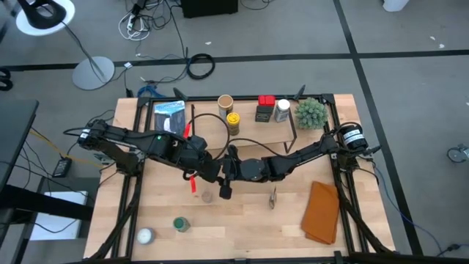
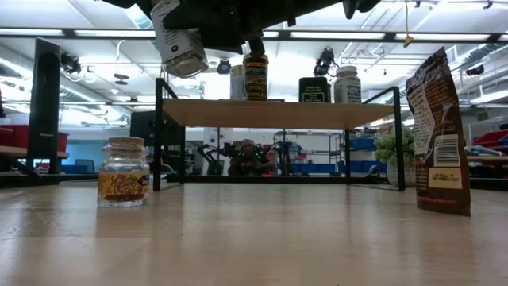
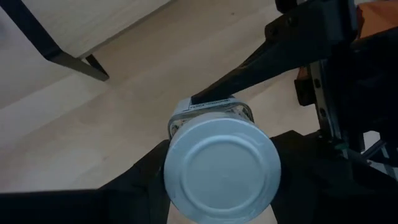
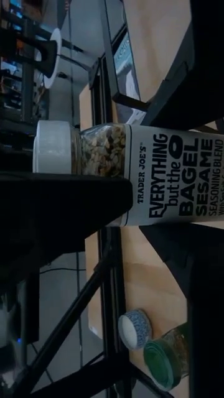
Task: Shelf spices
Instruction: Put the white seasoning bottle on the shelf
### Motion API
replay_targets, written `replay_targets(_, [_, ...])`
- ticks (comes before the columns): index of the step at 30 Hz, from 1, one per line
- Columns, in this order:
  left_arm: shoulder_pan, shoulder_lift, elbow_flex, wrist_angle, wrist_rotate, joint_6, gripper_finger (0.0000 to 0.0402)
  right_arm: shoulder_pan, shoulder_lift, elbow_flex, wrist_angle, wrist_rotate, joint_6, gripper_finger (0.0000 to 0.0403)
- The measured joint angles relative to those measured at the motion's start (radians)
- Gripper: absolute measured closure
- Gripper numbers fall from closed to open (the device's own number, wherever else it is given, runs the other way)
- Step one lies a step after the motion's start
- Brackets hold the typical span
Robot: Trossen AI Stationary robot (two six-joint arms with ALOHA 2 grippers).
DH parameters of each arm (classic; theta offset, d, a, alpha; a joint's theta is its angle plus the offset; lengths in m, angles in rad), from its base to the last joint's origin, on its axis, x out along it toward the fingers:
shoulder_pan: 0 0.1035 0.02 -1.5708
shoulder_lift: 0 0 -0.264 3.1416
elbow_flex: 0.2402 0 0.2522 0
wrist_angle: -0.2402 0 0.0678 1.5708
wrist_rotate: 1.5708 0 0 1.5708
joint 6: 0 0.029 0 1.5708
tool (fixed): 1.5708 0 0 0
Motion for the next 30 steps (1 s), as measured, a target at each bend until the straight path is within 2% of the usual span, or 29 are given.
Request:
replay_targets(10, [0.0,0.0,0.0,0.0,-0.037,0.05,0.0186,0.002,0.0,0.0,0.0,0.002,0.004,0.0194])
replay_targets(22, [0.0,0.0,-0.003,0.015,-0.053,0.167,0.0094,0.021,0.0,0.0,-0.019,-0.034,0.011,0.0194])
replay_targets(27, [-0.004,-0.001,0.019,0.007,-0.035,0.25,0.0077,0.023,0.0,0.0,-0.047,-0.022,0.01,0.0194])
replay_targets(30, [-0.02,-0.002,0.045,0.004,-0.061,0.275,0.0076,0.022,0.0,0.0,-0.055,-0.019,0.017,0.0194])
